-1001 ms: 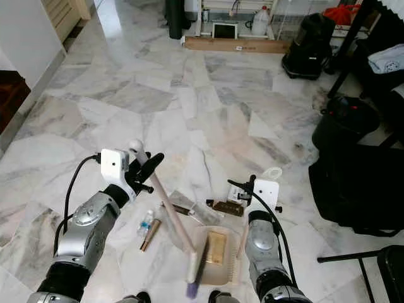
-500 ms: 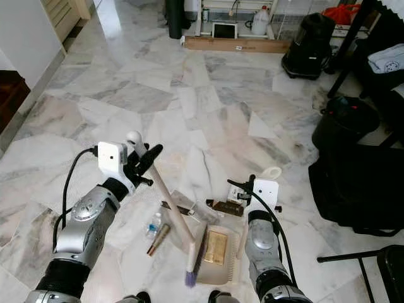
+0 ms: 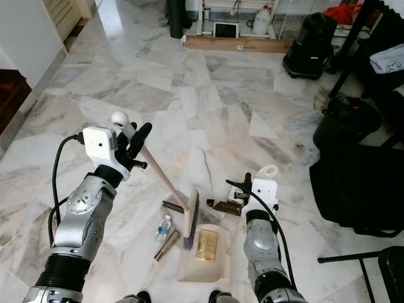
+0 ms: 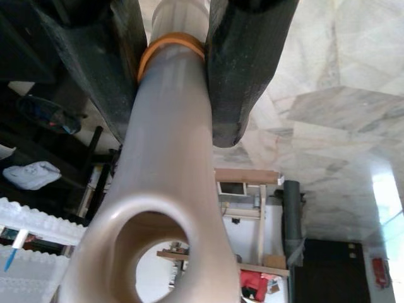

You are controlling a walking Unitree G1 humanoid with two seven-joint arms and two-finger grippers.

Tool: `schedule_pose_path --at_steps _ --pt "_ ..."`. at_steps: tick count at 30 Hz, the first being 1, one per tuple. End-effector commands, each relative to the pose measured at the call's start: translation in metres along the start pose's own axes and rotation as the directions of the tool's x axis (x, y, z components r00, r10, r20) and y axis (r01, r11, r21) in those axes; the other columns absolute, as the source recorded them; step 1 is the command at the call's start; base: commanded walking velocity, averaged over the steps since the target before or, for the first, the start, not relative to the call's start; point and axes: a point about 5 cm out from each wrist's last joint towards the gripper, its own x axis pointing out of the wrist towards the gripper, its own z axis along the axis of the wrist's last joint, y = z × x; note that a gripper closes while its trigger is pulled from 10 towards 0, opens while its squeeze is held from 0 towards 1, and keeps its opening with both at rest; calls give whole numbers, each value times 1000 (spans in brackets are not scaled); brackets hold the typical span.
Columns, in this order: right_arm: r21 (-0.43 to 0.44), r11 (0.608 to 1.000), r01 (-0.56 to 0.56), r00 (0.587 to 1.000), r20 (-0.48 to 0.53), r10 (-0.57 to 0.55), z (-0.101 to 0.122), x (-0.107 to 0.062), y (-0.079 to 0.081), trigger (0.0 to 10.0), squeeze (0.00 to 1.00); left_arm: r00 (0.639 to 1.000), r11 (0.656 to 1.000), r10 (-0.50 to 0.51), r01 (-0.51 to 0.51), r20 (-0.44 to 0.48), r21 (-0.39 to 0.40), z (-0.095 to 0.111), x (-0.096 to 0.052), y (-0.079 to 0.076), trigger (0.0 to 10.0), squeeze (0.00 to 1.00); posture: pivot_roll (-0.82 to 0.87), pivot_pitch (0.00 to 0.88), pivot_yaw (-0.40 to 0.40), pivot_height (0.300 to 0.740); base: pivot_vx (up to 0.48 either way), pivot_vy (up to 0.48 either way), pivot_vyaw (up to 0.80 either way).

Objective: Sweep floor

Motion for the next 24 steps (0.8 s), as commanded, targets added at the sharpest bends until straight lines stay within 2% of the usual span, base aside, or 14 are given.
schedule_pose_path --at_steps 1,12,24 --pt "12 1000 18 998 63 -19 11 2 -8 10000 0 997 1000 -1 -1 81 23 14 4 -2 10000 0 33 141 -28 740 0 0 0" --pt "13 999 42 994 105 -43 21 4 -19 10000 0 997 1000 -3 1 83 21 13 7 -5 10000 0 30 132 -25 740 0 0 0" --pt "56 995 86 970 223 -96 57 17 -31 10000 0 996 1000 2 -5 85 30 13 6 -4 10000 0 30 145 -24 740 0 0 0"
